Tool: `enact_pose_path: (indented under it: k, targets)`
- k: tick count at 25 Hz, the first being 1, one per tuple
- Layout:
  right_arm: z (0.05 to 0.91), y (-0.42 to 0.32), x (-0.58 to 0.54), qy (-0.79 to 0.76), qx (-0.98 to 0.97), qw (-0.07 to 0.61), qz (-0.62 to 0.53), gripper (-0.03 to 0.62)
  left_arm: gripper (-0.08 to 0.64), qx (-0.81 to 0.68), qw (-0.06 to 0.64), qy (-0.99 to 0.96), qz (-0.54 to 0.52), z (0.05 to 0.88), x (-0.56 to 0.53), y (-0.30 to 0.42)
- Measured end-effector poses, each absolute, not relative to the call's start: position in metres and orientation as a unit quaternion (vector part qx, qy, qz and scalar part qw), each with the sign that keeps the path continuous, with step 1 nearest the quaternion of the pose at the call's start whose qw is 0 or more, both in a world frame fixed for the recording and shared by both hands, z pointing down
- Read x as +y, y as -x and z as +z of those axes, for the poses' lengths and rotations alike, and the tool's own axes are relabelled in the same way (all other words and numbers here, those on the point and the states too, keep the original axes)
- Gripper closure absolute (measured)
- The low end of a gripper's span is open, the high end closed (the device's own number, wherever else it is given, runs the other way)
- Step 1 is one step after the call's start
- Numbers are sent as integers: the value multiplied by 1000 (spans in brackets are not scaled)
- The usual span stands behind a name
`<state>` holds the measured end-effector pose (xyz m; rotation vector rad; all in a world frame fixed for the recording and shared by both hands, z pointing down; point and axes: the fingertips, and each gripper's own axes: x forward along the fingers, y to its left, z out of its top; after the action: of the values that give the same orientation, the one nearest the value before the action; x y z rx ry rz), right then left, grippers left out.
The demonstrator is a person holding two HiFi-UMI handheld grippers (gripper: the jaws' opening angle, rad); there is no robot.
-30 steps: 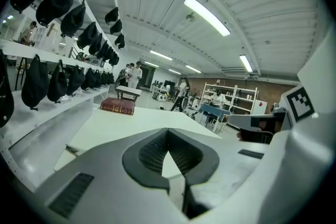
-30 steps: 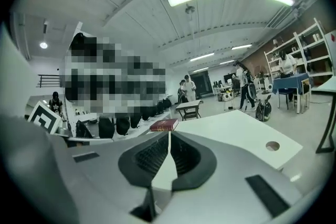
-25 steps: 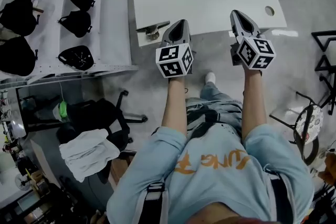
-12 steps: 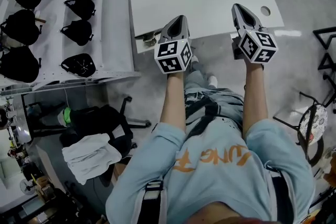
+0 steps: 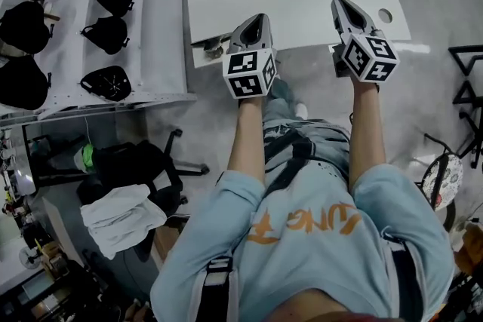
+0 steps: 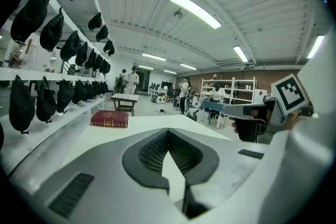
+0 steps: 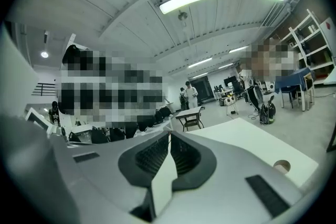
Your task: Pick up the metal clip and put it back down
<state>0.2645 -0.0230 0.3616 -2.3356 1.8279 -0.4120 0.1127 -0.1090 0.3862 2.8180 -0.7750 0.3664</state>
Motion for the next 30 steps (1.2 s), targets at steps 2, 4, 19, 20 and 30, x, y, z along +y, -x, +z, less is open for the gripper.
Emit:
enact_pose_path:
  k: [2, 4, 19, 20, 30]
  targets:
    - [365, -255, -35, 768, 621, 66, -141, 560, 538, -277, 105, -947, 124, 391, -117, -101]
    - [368, -244, -50, 755, 637, 56, -143, 560, 538, -299, 116, -940, 120, 395, -126, -86]
    - [408, -123, -150, 646, 744, -25, -167, 560, 538, -437, 193, -872, 107, 444, -175, 41]
    - [412, -113, -155, 638, 751, -31, -168, 560, 538, -445, 198, -867, 106, 448, -178, 50]
    - [448, -31, -194, 564, 802, -100, -169, 560, 538, -518, 253, -813, 86, 487, -183, 121]
